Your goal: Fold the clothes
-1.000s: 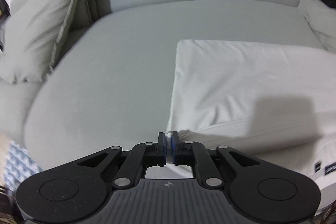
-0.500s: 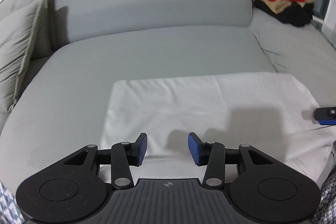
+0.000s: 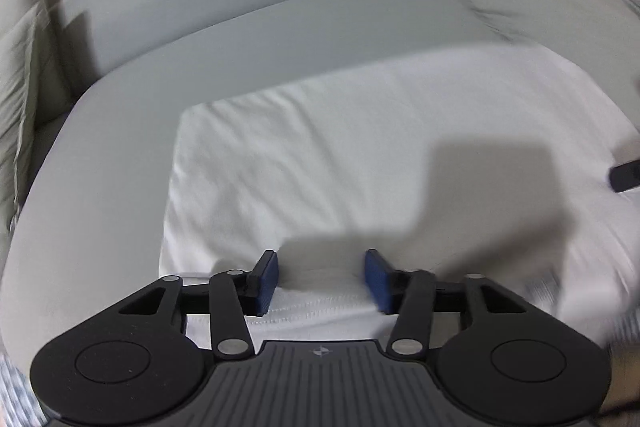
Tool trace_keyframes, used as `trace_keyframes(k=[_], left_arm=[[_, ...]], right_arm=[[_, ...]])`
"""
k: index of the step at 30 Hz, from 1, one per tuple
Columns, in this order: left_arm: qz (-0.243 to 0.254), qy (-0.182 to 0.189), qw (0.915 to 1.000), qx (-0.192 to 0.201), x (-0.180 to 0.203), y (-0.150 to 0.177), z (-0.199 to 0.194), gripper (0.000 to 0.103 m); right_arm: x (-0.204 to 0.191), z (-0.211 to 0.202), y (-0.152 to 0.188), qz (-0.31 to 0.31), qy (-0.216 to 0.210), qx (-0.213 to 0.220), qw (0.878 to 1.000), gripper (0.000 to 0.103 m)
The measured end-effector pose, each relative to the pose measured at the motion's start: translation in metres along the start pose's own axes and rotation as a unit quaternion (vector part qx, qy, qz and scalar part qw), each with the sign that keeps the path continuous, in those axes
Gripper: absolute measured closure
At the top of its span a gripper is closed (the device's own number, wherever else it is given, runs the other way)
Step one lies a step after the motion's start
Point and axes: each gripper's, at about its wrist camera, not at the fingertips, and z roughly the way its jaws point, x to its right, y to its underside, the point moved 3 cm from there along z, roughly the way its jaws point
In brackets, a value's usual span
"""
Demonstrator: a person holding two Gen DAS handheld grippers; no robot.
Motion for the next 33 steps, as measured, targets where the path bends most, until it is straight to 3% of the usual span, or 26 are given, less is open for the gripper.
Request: trace_keyframes(k=[2, 4, 8, 12, 16, 18, 22, 25, 27, 31, 33], left_arm=[[0.033, 0.034, 0.9988, -0.010, 0.005, 0.020, -0.028, 0.062], [0.031, 0.064, 0.9974, 0.013, 0.000, 0.037, -0.054, 0.052], [-0.036, 0.060, 0.9946, 0.076, -0.025, 0.038, -0.079, 0.051], [-0.095, 0.033, 0.9889, 0.109, -0.029, 0.015, -0.061, 0.053], [-0.068, -0.003, 0.9939, 0.086, -0.006, 0.003, -0.022, 0.055], [-0.045, -0.058, 0.9972, 0.010, -0.004, 0.012, 0.000, 0.057], [-0.025, -0.081, 0.9961, -0.026, -0.021, 0.037, -0.019, 0.058], [-0.079, -0.047, 0.9956, -0.016, -0.047, 0.043, -0.032, 0.062], [-0.118, -0.029, 0.9924, 0.016, -0.062, 0.042, -0.043, 0.059], [-0.150, -0.047, 0.9819, 0.107, -0.080, 0.015, -0.048, 0.057], [-0.180, -0.029, 0.9746, 0.130, -0.095, 0.001, -0.039, 0.056]], right_arm=[[-0.005, -0.014, 0.019, -0.019, -0.018, -0.037, 0.999, 0.078], [-0.006, -0.038, 0.037, -0.037, -0.019, -0.040, 0.998, 0.078], [0.004, -0.074, 0.034, -0.024, -0.021, 0.037, 0.999, 0.073], [0.007, -0.059, 0.008, 0.016, -0.043, 0.099, 0.994, 0.073], [-0.011, -0.010, 0.001, 0.000, -0.019, 0.113, 0.993, 0.073], [-0.014, 0.009, 0.012, -0.031, 0.031, 0.098, 0.994, 0.074], [0.002, -0.005, 0.036, -0.039, 0.075, 0.063, 0.994, 0.076], [0.020, -0.020, 0.043, -0.038, 0.087, 0.044, 0.994, 0.075], [0.028, -0.032, 0.038, -0.018, 0.050, 0.066, 0.996, 0.070], [0.036, -0.050, 0.007, 0.027, -0.022, 0.141, 0.989, 0.045], [0.040, -0.048, -0.013, 0.044, -0.036, 0.163, 0.985, 0.043]])
